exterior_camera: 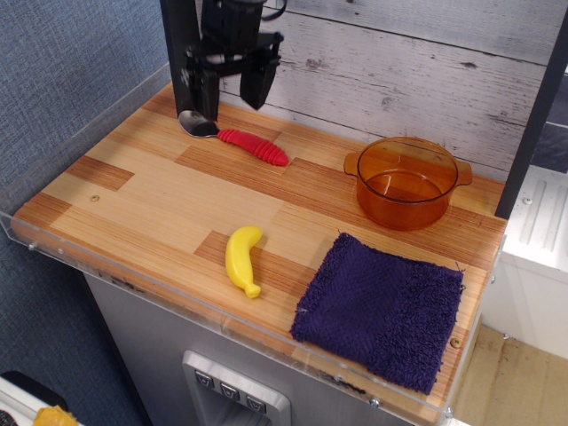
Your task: Place the spatula on the far edge of the table
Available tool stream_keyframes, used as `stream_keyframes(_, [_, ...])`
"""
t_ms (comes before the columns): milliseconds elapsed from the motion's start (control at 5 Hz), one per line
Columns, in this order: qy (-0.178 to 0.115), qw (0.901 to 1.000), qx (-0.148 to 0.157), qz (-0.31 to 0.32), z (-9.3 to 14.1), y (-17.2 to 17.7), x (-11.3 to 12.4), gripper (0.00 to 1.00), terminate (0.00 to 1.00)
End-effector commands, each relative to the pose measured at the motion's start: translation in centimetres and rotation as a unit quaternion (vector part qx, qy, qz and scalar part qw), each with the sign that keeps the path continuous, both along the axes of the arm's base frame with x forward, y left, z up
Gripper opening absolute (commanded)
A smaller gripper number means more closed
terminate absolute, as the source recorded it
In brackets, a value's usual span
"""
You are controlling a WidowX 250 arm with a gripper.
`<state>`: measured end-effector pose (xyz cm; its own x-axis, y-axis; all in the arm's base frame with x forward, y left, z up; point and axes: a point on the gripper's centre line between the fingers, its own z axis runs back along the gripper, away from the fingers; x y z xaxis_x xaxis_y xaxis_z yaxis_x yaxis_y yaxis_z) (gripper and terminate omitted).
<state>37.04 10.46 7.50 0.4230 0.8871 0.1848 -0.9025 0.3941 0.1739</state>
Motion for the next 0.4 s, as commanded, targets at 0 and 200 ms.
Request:
stream_keyframes(0, [-0.007,0.994,0.024,-0.107,4.2,-2.6,-2.9,1.0,0.0])
stream_keyframes(200, [-0.009,0.9869,0.0,-0.161,5.3,-4.9,-4.8,1.0,0.0])
